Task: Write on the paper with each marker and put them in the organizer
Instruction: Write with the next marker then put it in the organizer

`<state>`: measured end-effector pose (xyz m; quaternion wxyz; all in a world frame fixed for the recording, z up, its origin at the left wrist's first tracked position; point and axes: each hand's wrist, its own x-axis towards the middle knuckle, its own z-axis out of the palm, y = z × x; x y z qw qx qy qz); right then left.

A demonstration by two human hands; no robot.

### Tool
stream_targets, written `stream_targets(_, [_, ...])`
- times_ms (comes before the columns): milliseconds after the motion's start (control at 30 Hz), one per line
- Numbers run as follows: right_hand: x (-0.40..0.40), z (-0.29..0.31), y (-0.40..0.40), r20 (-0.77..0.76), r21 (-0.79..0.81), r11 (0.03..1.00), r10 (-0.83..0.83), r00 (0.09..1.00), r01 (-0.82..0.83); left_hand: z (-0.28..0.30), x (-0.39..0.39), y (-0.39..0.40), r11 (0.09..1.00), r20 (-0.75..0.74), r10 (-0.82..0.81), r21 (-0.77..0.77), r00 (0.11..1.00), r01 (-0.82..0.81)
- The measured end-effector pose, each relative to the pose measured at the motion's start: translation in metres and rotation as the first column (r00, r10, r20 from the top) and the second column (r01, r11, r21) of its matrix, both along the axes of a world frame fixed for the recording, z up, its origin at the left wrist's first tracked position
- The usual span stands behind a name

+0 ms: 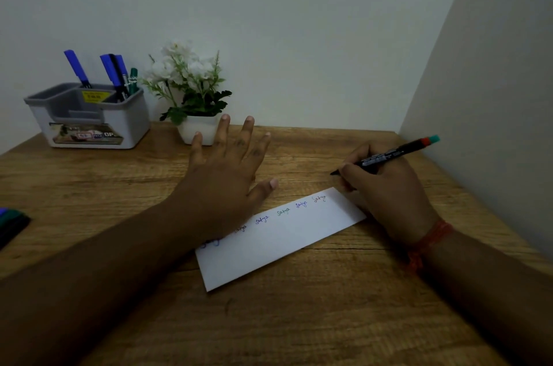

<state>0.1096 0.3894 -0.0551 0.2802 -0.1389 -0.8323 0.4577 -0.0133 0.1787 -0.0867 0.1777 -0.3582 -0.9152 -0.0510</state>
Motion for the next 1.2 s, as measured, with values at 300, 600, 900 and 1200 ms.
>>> stream_targets(300, [0.005,0.000,-0.004,-0.054,0.118,0.977,0.183,0.982,-0.175,0.013,-0.008,-0.013,0.998,0.106,0.015,-0.054,0.994,-0.009])
stream_targets(600, [0.015,0.005,-0.007,-0.013,0.203,0.912,0.367,0.930,-0.357,0.020,-0.011,-0.018,0.989,0.154,-0.128,0.094,0.980,0.114])
stream_targets(900, [0.017,0.008,-0.014,-0.029,0.051,0.883,0.468,0.883,-0.466,0.025,0.003,-0.011,0.930,0.139,-0.268,0.295,0.953,0.219])
stream_targets(1200, [0.016,0.009,-0.015,-0.001,0.063,0.880,0.472,0.881,-0.471,0.028,0.016,-0.005,0.905,0.006,-0.336,0.279,0.942,0.321])
